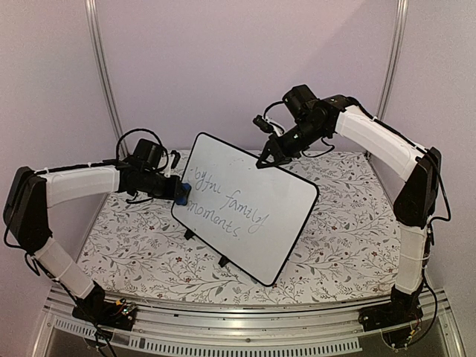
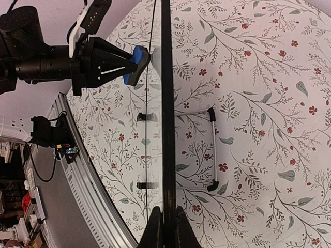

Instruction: Erase the whiteboard

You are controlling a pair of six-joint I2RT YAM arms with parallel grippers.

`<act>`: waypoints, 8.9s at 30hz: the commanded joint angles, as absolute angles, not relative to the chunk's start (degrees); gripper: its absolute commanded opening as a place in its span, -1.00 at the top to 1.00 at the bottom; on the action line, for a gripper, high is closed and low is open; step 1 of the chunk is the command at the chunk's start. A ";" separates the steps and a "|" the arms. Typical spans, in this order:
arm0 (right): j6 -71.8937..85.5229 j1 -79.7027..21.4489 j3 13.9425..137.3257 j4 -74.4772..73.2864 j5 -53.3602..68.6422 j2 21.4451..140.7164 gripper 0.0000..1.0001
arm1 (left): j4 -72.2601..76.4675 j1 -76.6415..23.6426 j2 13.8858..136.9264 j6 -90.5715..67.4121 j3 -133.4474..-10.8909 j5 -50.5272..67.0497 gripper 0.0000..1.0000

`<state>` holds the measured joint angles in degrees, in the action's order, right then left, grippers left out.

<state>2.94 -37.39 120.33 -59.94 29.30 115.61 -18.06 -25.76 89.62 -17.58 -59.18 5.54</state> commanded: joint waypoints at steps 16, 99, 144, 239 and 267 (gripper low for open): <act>-1.01 -38.50 117.84 -60.82 25.22 116.67 1.00 | -16.38 -26.27 85.60 -18.18 -65.00 5.99 1.00; -0.48 -38.50 118.21 -60.75 24.96 116.37 1.00 | -16.71 -26.23 80.77 -17.35 -61.89 5.72 1.00; -0.53 -38.50 118.26 -60.56 24.96 116.19 1.00 | -16.21 -26.24 80.95 -18.08 -62.05 6.49 1.00; -0.26 -38.54 113.12 -58.82 23.69 112.69 1.00 | -3.07 -23.79 87.83 -23.66 -56.96 14.14 1.00; -0.27 -38.51 112.94 -58.76 23.73 112.24 1.00 | -2.65 -23.88 87.40 -25.28 -57.23 14.93 1.00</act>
<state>4.29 -37.15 114.65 -55.72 28.95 112.77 -2.76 -24.32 88.95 -25.10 -56.71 14.39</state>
